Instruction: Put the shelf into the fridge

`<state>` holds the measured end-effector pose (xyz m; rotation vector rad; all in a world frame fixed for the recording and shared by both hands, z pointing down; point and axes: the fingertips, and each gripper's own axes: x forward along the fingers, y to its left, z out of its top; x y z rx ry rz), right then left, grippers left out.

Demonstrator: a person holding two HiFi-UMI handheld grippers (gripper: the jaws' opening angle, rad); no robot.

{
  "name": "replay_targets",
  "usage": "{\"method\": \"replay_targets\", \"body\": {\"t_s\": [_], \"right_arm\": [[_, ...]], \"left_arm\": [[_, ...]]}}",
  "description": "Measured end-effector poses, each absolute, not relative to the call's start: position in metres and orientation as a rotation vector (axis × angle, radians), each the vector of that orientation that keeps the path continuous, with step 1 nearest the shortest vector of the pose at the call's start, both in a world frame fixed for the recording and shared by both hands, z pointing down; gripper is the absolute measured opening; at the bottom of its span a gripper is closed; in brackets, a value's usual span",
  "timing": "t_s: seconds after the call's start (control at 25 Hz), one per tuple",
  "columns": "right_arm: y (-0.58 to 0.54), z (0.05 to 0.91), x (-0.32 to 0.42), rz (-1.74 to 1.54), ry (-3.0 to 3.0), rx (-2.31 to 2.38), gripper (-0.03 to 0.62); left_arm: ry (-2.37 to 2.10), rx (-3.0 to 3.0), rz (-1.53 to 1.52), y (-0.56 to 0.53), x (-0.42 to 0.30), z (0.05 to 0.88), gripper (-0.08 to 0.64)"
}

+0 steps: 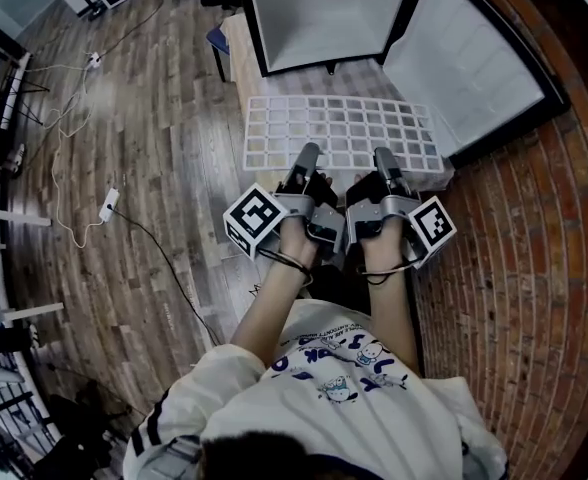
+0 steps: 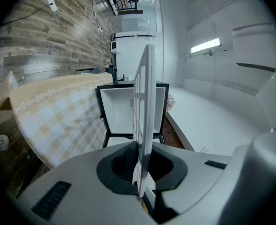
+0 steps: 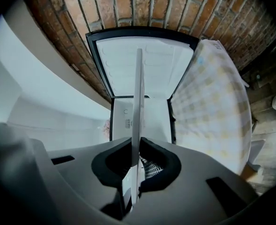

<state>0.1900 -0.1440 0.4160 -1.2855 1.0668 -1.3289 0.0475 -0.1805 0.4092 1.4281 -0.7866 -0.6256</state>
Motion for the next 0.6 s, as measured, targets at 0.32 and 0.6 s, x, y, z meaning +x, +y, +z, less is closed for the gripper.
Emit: {"method": "replay_targets", "body": {"t_s": [0.32, 0.6], "right_arm": [[-0.147, 0.429, 0.185, -1.363, 1.135, -1.263, 0.041], [-0.154, 0.423, 0.181, -1.394, 1.180, -1.242, 0.041]], "left_arm": [[-0.821, 1.408, -0.695, -0.175, 0.040, 0.423, 0.040], [-0.847, 1.389, -0.738, -0.174, 0.035, 0.418, 0.040]]}}
